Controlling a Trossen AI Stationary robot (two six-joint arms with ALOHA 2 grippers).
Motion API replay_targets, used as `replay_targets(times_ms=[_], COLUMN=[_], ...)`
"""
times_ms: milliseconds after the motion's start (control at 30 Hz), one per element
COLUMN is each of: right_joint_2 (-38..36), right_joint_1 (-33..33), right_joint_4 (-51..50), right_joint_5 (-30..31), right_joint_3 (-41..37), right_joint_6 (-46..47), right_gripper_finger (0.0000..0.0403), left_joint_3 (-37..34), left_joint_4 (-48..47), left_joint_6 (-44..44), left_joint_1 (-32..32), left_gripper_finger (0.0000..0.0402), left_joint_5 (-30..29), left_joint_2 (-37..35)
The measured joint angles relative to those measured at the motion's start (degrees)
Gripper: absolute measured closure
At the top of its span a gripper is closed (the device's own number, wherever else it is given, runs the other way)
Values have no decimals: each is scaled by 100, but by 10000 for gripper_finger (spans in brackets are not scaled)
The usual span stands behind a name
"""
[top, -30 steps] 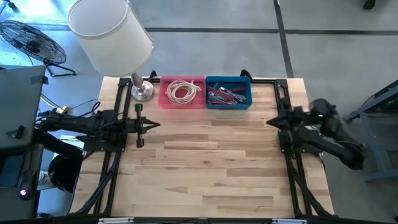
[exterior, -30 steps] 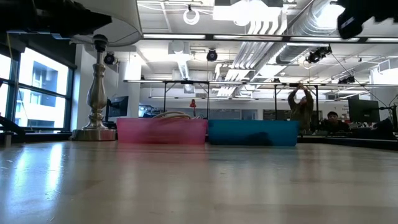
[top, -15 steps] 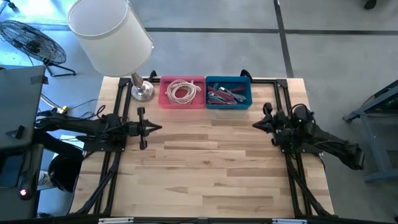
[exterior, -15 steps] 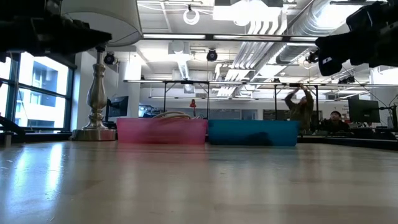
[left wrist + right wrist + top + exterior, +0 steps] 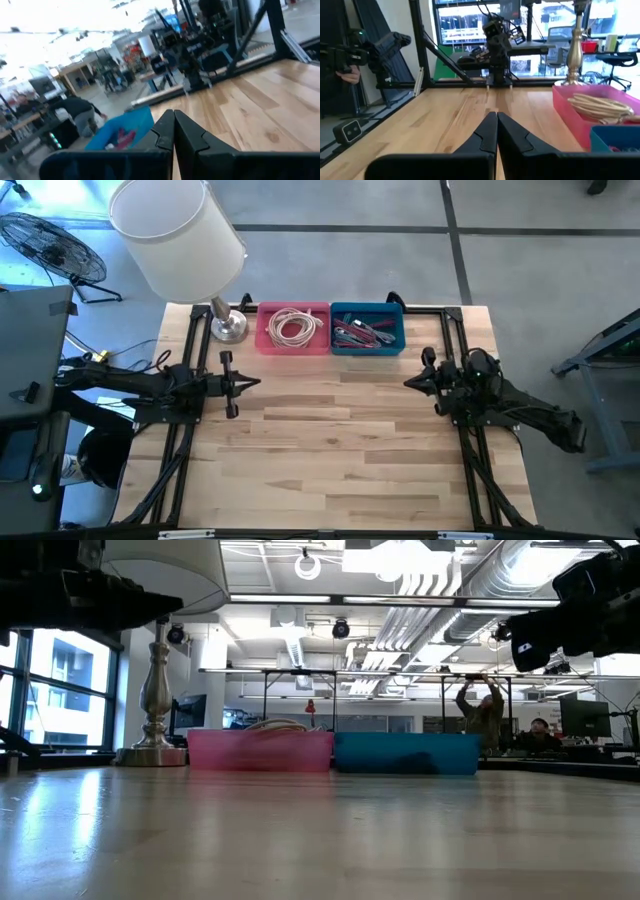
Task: Pick & Place USB Port
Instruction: Return to Home Position
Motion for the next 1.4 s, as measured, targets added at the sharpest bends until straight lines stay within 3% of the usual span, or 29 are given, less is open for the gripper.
replay_targets(times_ms=[267,767,1167,1400], right_joint_2=[1,1,3,3], right_joint_1=[342,2452,3748,4009], right_joint_4=[-163,-176,-229,-231], right_joint_5=[285,2469,4396,4664], right_joint_3=[0,-2,-4,-4], right_joint_6=[-42,-197,-346,-480], right_gripper_finger=[403,403,403,403], left_joint_3=[-9,-15,-17,-17], left_joint_4=[455,804,826,826], left_joint_6=[-84,219,203,199], left_joint_1=[-375,-1932,-2253,-2253], left_gripper_finger=[401,401,401,401], left_joint_5=[-483,-2359,-2557,-2557], left_joint_2=[646,1048,1048,1048])
